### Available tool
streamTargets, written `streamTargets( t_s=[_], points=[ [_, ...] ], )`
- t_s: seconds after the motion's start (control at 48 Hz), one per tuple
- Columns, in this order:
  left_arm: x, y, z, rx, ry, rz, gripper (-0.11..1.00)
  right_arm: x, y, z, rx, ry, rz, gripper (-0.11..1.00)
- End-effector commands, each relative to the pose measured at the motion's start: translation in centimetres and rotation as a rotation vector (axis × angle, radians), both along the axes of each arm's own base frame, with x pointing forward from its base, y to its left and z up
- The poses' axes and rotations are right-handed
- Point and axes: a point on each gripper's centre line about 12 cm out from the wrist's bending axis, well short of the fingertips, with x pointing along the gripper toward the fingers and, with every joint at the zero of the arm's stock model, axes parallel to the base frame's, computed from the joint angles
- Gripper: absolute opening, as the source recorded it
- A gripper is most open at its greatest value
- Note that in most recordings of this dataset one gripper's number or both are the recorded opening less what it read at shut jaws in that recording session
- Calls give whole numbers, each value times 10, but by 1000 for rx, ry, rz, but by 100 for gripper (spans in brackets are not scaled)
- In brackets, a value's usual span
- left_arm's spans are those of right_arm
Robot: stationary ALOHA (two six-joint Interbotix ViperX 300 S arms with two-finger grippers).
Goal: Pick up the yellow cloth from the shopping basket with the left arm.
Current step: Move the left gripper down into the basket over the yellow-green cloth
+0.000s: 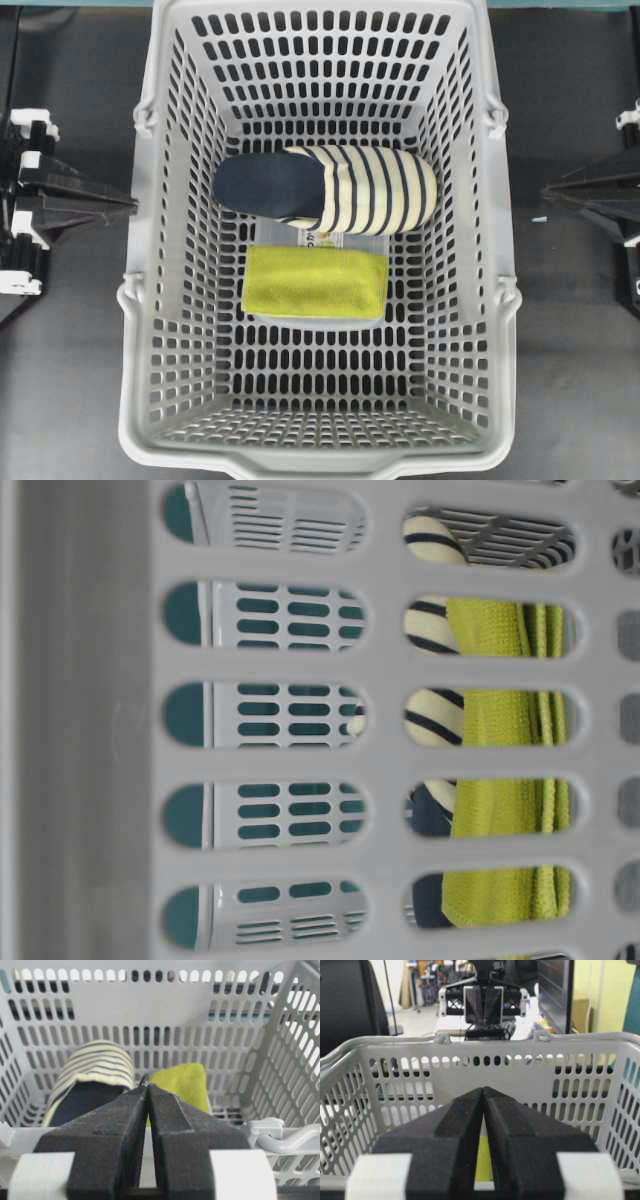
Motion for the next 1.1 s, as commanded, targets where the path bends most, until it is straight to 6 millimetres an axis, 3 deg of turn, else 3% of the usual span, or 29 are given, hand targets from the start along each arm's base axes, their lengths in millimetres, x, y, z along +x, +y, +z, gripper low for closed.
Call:
streamTargets(
  t_s=[0.0, 0.083, 0.375, 0.729, 0.792, 0.938, 1.021, 1.084],
  points=[
    [5, -4, 20, 18, 5, -20, 6, 2, 1, 10, 17, -28, 5, 0],
    [12, -4, 28, 4, 60, -22, 0, 3, 1, 14, 65, -32, 6, 0],
    [52, -10, 67, 9, 299, -35, 0, 6, 3, 14, 145, 113, 14, 0],
    [112, -10, 71, 31, 550, -19, 0, 5, 4, 14, 125, 257, 13, 3],
    [124, -8, 66, 30, 601, -10, 0, 5, 5, 14, 125, 257, 18, 12],
    [144, -3, 60, 29, 710, 7, 4, 5, 8, 15, 111, 254, 37, 56],
    [156, 0, 57, 26, 765, 17, 23, 4, 11, 18, 113, 239, 50, 76],
    [166, 1, 54, 23, 808, 23, 41, 3, 11, 18, 114, 236, 50, 82]
  ],
)
